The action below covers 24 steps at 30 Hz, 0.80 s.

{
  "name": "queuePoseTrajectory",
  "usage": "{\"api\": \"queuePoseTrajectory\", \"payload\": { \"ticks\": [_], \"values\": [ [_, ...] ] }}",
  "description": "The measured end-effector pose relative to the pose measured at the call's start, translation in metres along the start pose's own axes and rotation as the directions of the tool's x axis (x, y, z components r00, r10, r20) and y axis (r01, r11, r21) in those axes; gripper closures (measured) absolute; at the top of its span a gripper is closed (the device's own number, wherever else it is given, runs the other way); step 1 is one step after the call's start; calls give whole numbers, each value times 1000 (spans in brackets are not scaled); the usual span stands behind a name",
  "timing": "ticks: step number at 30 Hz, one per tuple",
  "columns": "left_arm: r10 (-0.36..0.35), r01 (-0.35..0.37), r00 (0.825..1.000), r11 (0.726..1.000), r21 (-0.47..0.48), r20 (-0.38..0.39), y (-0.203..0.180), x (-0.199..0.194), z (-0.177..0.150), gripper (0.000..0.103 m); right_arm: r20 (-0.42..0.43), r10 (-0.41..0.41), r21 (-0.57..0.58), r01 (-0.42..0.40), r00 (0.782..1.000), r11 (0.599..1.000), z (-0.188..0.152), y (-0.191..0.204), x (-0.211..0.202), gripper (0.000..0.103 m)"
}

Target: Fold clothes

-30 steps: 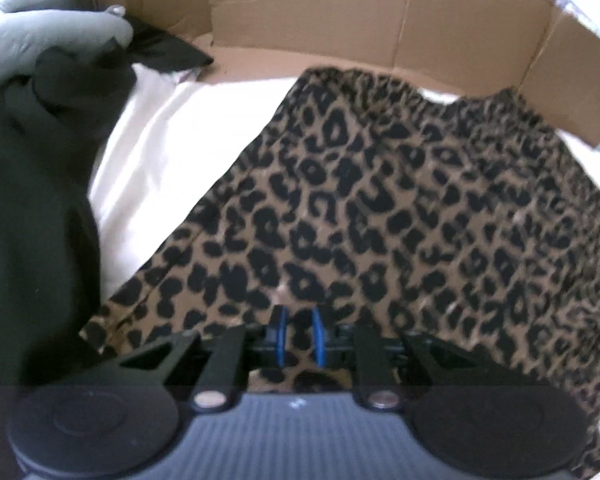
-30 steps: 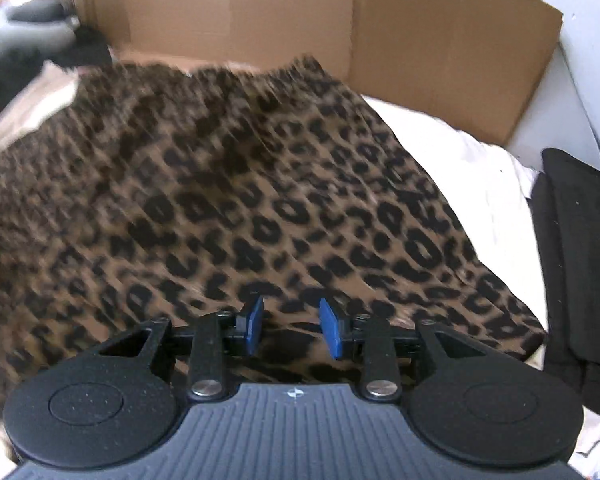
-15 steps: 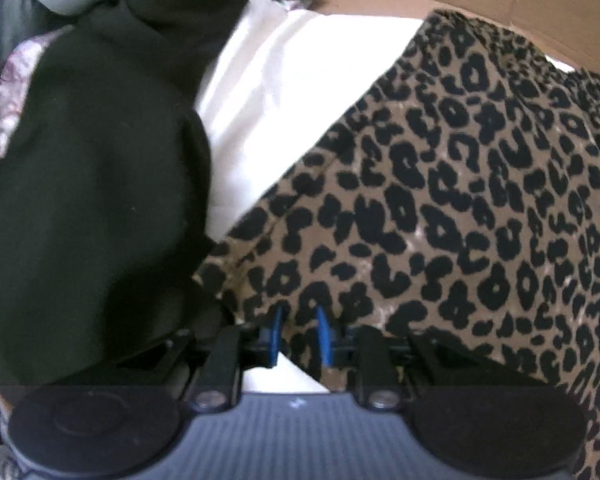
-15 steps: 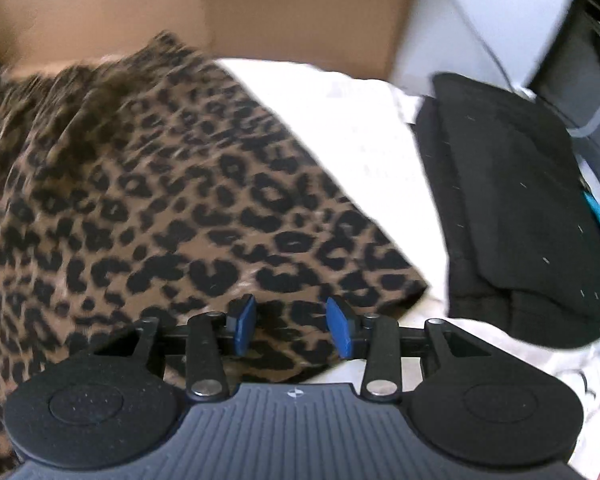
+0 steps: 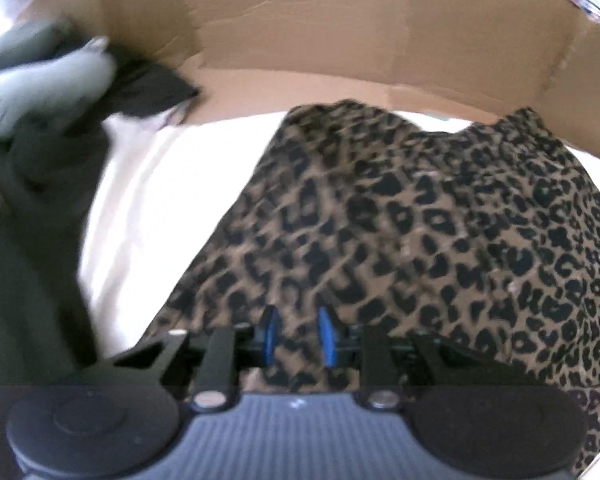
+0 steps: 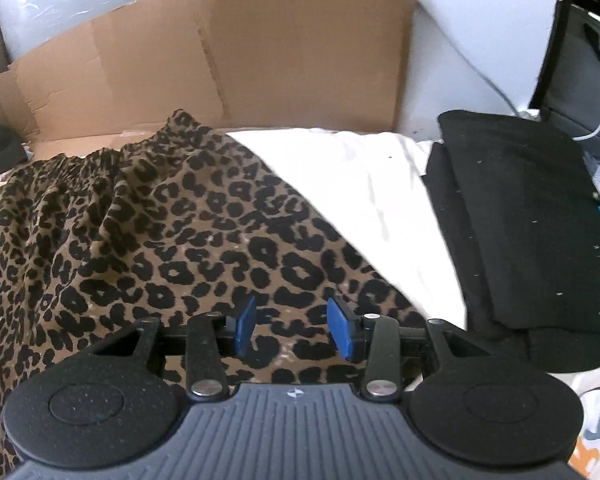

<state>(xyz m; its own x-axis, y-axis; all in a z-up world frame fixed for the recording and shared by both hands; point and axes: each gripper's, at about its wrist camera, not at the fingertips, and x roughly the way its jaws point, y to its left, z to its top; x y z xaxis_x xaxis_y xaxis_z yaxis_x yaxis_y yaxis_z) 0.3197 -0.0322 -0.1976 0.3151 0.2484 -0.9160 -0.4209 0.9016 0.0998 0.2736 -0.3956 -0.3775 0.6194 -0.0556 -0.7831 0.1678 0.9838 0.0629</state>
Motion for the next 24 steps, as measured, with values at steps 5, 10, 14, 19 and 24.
{"api": "queuePoseTrajectory", "payload": {
  "ticks": [5,10,14,19,24],
  "values": [
    [-36,32,998,996,81,51,-38,5,17,78,-4,12,-25,-13,1000,1000,-5,14,8,56],
    [-61,52,996,989,138,64,-64,28,30,78,-29,30,-67,-32,999,997,-12,22,19,56],
    [13,-15,1000,987,158,18,-66,57,33,79,-63,-2,-72,-3,998,997,-21,13,32,56],
    [80,-78,997,985,157,-10,-49,68,36,80,-62,-41,-15,40,997,999,-22,-14,32,57],
    [78,-78,997,990,116,2,-29,48,55,86,-50,-57,29,58,997,998,-22,-29,25,57]
  ]
}}
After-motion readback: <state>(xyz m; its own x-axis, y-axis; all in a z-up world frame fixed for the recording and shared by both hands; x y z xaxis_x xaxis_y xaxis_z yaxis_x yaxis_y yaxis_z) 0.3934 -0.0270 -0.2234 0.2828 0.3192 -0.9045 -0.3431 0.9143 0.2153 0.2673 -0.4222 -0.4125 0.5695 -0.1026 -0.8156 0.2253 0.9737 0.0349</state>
